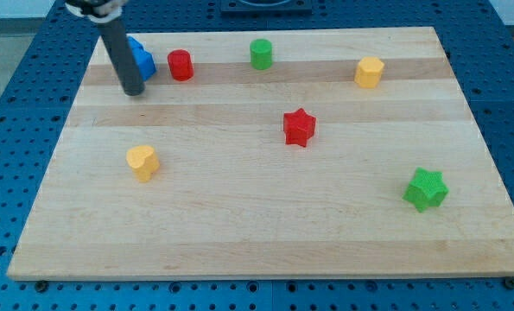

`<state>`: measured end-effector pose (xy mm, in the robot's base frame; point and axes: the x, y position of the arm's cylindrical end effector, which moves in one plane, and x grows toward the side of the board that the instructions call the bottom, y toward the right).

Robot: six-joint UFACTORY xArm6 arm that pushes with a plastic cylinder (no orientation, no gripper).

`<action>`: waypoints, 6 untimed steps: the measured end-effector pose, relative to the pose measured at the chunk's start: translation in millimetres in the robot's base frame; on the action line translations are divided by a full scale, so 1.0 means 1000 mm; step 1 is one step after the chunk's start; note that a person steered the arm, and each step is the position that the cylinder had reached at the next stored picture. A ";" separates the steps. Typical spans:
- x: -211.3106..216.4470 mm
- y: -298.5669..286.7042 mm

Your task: Move the red circle to the red star

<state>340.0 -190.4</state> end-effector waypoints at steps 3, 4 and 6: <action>-0.009 0.103; -0.044 0.120; -0.105 0.087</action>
<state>234.9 -103.7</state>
